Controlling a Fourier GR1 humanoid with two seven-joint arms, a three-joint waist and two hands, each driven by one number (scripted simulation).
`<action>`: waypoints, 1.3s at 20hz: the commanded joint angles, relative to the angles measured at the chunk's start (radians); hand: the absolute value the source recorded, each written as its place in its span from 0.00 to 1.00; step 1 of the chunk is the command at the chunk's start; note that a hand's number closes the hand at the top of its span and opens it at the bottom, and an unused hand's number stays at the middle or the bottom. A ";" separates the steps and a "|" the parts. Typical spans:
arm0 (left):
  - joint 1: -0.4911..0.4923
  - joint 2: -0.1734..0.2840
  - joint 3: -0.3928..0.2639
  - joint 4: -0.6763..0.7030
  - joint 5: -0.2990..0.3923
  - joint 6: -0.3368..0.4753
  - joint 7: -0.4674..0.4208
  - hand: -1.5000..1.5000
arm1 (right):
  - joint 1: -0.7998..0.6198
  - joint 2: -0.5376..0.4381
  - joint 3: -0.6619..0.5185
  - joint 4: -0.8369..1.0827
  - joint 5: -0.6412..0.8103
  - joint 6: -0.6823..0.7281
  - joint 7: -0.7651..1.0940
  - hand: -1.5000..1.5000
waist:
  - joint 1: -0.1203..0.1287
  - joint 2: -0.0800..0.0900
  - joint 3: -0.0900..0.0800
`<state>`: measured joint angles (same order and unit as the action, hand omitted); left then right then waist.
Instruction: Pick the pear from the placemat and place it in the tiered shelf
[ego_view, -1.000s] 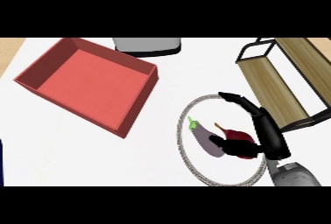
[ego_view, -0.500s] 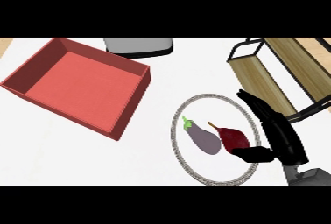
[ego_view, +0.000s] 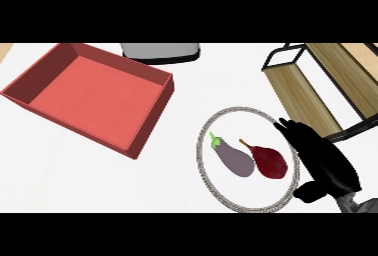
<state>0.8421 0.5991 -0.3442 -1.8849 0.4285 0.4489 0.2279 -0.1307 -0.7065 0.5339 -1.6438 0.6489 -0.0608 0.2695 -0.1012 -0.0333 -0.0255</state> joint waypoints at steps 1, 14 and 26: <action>-0.242 0.026 0.138 -0.051 -0.048 -0.019 -0.126 0.50 | -0.034 -0.041 0.036 -0.030 0.073 0.088 0.104 0.00 | -0.010 0.001 0.006; -0.305 0.037 0.124 -0.020 -0.031 -0.043 -0.152 0.50 | -0.087 0.015 0.109 -0.060 0.162 0.239 0.320 0.00 | 0.023 0.017 0.017; -0.361 0.035 0.117 -0.011 0.002 -0.043 -0.149 0.50 | -0.129 0.087 0.135 -0.031 0.189 0.262 0.368 0.00 | 0.032 0.027 0.022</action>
<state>0.7499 0.6150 -0.3852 -1.8343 0.4864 0.4078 0.1982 -0.2508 -0.6447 0.6511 -1.6818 0.8243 0.1947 0.6233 -0.0448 -0.0053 -0.0097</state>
